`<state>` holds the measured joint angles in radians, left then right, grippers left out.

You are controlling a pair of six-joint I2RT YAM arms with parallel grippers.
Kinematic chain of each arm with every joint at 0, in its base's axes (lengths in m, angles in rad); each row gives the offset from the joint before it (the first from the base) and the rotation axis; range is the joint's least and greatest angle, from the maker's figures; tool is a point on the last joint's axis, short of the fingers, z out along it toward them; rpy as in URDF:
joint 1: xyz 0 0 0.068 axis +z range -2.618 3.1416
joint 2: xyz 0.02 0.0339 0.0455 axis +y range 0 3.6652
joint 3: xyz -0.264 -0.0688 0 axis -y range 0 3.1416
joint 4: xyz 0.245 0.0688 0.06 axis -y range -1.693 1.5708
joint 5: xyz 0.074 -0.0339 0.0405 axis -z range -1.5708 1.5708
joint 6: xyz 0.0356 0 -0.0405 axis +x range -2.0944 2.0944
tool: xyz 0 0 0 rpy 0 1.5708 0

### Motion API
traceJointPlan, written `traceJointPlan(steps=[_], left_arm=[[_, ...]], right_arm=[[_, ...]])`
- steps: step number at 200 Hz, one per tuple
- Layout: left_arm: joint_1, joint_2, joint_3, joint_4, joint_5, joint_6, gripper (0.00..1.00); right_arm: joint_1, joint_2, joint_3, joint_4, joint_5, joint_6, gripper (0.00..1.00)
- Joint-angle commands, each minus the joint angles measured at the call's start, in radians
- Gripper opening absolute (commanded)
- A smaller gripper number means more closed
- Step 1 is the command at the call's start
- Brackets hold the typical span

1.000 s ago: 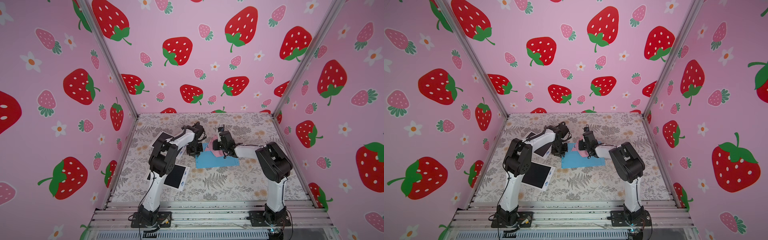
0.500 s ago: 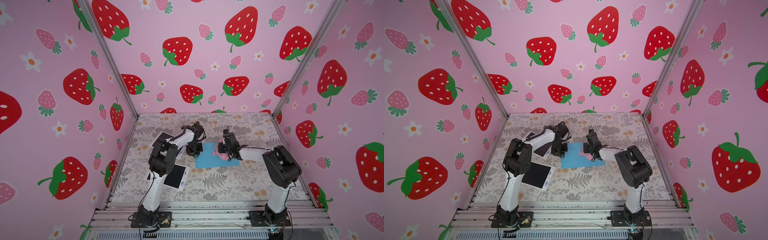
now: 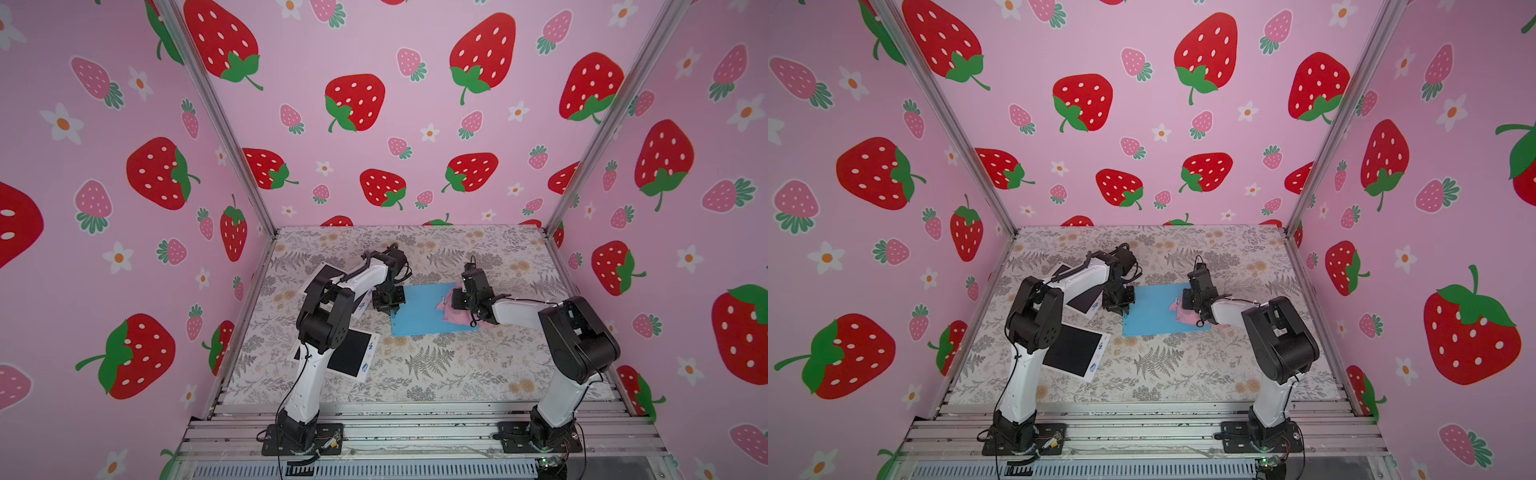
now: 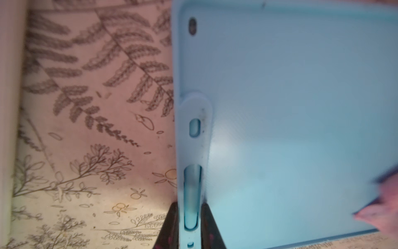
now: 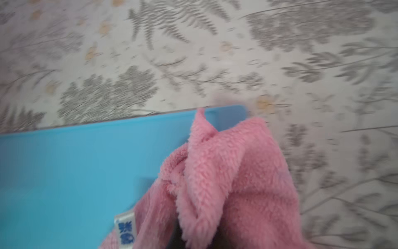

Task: Wipe the drawing tablet
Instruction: Wipe the dirt from the drawing tablet.

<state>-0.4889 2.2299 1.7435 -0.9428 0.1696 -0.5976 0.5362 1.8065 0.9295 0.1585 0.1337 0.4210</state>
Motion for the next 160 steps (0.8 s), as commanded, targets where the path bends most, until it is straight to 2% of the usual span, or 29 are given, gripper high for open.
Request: traceJointPlan(steps=[1,18,49,66,87,124,143,160], left_arm=[[0.009,0.075,-0.042,-0.009,-0.039,0.002,0.16],[0.010,0.077,-0.039,-0.004,-0.039,0.004,0.16],[0.010,0.068,-0.048,0.012,-0.005,0.009,0.16],[0.008,0.066,-0.055,0.023,0.009,0.013,0.16],[0.005,0.065,-0.054,0.037,0.031,0.015,0.16],[-0.003,0.057,-0.055,0.065,0.067,0.008,0.16],[-0.004,0.053,-0.060,0.074,0.077,0.007,0.16],[-0.004,0.049,-0.062,0.076,0.083,0.010,0.16]], right_arm=[[0.108,0.041,0.060,-0.022,-0.023,0.011,0.00],[0.084,0.047,0.053,-0.035,-0.004,0.054,0.00],[-0.079,-0.048,-0.067,-0.062,0.003,0.071,0.00],[-0.124,-0.115,-0.125,-0.092,0.029,0.044,0.00],[-0.091,-0.156,-0.144,-0.119,0.017,0.017,0.00],[0.137,-0.102,-0.042,-0.113,-0.010,0.036,0.00],[0.122,-0.088,-0.034,-0.125,0.001,0.079,0.00],[0.018,-0.114,-0.099,-0.129,-0.011,0.106,0.00]])
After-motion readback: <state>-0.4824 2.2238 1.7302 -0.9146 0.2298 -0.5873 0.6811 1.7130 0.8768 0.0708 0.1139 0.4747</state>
